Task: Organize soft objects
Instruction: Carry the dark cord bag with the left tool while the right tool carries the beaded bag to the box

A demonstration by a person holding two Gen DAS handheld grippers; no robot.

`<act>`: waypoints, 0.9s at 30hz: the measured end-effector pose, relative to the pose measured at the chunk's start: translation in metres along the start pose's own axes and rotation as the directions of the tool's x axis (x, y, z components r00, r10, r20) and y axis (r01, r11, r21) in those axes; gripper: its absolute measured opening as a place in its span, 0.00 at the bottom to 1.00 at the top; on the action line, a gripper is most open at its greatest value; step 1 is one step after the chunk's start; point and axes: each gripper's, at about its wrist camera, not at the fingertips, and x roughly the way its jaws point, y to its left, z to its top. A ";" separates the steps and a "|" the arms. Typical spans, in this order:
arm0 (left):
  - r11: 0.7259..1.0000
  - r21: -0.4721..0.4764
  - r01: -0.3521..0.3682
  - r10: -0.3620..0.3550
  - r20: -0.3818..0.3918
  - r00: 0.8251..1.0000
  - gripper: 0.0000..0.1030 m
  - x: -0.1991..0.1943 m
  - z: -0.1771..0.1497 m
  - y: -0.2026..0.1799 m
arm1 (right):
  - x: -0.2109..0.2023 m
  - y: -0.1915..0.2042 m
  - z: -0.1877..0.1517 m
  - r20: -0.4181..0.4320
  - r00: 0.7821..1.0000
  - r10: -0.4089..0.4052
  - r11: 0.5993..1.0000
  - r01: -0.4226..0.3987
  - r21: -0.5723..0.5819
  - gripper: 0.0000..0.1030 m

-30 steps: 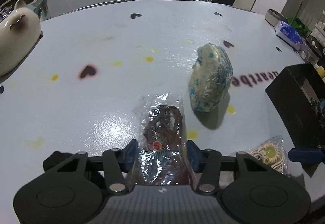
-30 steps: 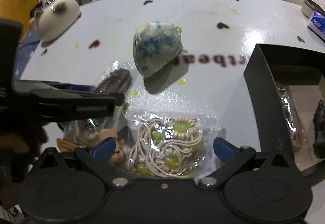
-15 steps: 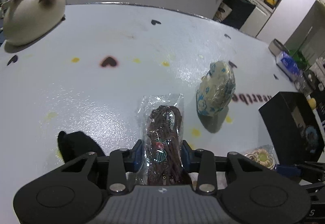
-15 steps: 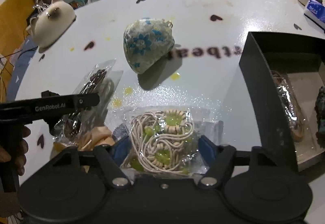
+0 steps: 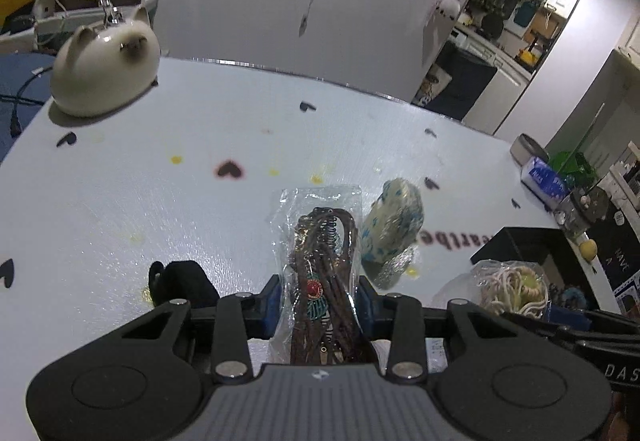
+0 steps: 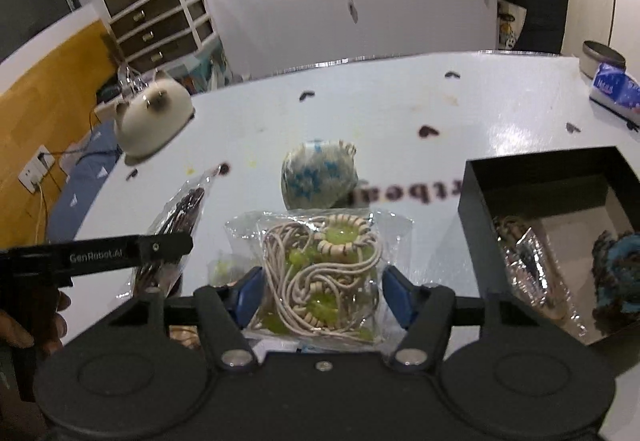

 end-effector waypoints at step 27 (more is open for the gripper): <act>0.998 -0.057 -0.037 0.045 0.160 0.986 0.38 -0.044 -0.012 -0.102 | -0.061 -0.093 0.022 0.142 0.980 0.137 0.990 -0.133 -0.035 0.63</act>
